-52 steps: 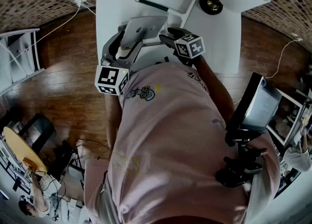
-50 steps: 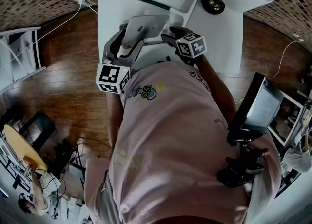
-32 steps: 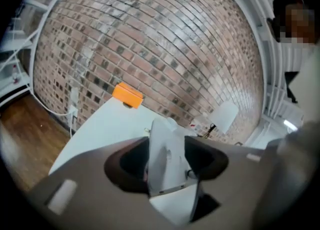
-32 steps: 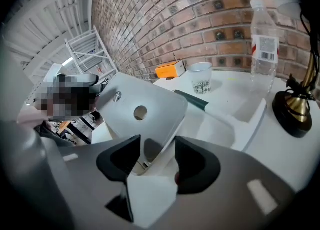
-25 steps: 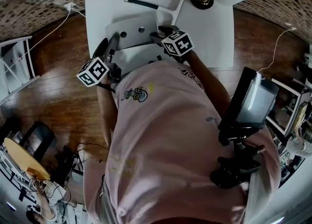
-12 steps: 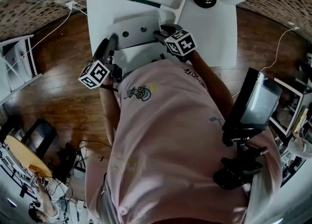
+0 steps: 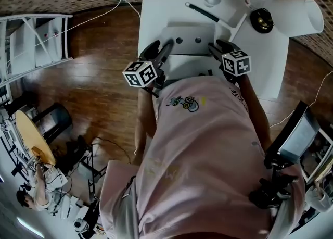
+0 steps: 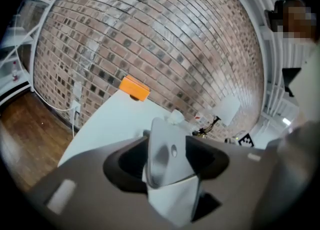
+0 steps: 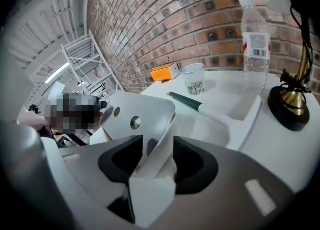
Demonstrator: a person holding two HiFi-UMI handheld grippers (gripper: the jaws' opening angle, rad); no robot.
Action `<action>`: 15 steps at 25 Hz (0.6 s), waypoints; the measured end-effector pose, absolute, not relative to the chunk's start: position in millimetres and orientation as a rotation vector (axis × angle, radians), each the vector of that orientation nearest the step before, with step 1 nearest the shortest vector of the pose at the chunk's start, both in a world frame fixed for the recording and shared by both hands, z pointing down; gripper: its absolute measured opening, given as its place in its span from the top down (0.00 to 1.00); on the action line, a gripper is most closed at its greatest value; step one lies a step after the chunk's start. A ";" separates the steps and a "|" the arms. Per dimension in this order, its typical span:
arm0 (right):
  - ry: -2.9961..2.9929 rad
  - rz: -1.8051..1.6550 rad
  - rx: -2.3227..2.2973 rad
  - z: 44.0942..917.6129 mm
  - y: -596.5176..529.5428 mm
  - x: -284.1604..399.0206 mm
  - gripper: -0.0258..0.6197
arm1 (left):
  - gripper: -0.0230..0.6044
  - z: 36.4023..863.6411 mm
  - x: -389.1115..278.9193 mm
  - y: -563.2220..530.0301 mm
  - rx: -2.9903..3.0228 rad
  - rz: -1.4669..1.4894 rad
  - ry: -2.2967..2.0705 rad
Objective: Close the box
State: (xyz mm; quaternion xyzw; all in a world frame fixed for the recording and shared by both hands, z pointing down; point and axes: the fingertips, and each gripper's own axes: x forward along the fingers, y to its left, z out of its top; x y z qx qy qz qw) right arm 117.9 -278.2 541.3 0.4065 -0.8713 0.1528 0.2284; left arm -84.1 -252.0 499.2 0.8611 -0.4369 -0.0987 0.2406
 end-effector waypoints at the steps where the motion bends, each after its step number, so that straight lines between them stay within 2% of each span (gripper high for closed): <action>1: -2.416 0.426 1.118 538.8 -278.5 116.4 0.66 | 0.44 498.7 -81.9 -253.8 2.363 -0.259 -1.192; 15: -2.485 0.331 1.081 520.5 -298.7 105.8 0.66 | 0.44 497.3 -83.4 -262.0 2.372 -0.199 -1.185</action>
